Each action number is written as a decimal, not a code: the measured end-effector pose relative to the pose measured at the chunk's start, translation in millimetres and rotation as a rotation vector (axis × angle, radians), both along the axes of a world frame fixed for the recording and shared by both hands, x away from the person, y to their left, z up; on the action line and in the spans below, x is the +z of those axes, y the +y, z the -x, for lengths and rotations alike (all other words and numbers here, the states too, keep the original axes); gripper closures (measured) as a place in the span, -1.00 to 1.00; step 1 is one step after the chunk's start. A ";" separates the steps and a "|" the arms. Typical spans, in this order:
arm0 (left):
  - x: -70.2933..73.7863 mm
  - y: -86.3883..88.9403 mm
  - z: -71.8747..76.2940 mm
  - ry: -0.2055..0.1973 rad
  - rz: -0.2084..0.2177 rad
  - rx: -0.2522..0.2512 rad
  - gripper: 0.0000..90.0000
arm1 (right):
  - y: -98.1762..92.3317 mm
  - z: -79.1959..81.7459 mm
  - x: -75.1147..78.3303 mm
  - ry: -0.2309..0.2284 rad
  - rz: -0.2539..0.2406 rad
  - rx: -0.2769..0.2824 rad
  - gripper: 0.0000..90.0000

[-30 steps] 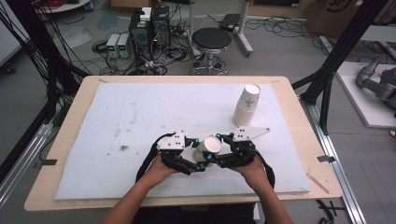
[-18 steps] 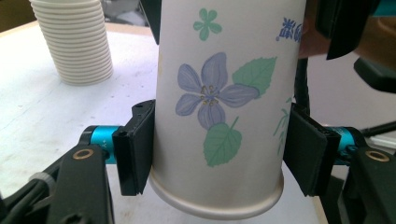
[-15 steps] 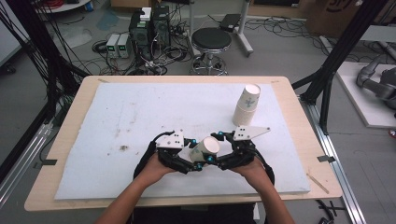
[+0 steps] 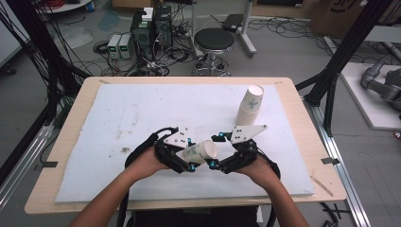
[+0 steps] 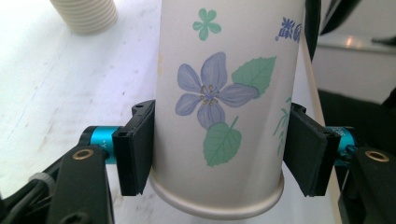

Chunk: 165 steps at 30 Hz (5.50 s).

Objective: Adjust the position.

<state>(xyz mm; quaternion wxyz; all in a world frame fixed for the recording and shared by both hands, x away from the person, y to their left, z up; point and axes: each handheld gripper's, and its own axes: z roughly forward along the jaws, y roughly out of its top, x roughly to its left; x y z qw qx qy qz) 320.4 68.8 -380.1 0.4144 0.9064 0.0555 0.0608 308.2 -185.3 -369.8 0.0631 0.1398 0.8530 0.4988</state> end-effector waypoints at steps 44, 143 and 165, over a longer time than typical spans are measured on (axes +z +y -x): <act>2.3 34.1 6.2 0.013 0.069 0.013 -0.59 | 12.6 -10.4 1.3 -0.015 0.181 0.171 -0.19; 30.3 41.2 7.2 -0.016 0.096 0.040 -0.34 | 13.4 -0.6 3.1 -0.074 0.085 0.083 -0.53; 45.9 21.5 0.3 -0.040 -0.141 0.039 -0.34 | 39.4 -4.6 10.2 -0.152 0.277 0.106 -0.53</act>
